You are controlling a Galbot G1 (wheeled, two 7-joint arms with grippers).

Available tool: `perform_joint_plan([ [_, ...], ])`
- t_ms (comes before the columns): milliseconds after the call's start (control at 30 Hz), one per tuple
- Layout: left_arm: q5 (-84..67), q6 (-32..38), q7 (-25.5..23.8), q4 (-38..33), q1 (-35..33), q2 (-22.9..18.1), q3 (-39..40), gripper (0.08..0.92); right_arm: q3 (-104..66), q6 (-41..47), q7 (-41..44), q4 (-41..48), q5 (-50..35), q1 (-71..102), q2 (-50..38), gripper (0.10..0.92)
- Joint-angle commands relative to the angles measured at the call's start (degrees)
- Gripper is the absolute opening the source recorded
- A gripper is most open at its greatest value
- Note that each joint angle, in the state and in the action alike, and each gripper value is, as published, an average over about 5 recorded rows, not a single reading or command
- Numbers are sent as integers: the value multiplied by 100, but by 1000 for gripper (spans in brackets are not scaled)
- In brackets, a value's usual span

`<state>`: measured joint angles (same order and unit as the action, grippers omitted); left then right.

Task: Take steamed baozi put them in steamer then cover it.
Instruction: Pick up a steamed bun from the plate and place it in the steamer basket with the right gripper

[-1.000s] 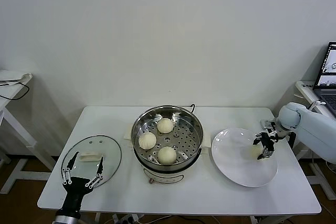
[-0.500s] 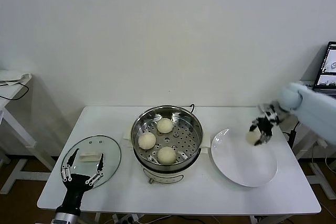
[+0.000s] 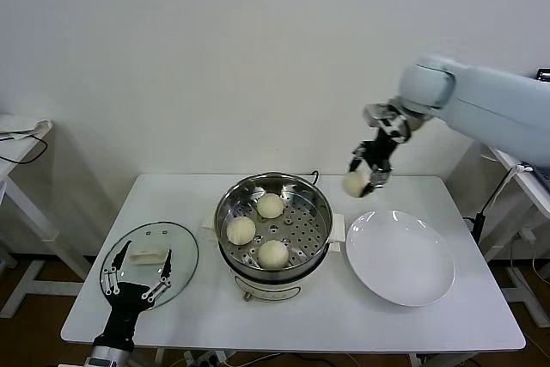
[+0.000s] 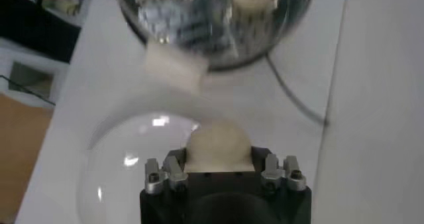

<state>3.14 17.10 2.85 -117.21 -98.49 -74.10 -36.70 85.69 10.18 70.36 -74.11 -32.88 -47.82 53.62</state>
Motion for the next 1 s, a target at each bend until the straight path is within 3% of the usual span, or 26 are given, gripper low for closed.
perform_joint_plan([
  [33, 1, 3, 1, -15, 9, -13, 14, 823, 744, 618, -408, -659, -1033, -603, 1312, 653],
  [567, -40, 41, 5, -44, -50, -9, -69, 823, 891, 822, -1004, 154, -477, 602, 1846, 636],
  [1000, -72, 49, 5, -24, -76, 5, -99, 823, 885, 811, -985, 400, -243, 869, 1957, 636],
])
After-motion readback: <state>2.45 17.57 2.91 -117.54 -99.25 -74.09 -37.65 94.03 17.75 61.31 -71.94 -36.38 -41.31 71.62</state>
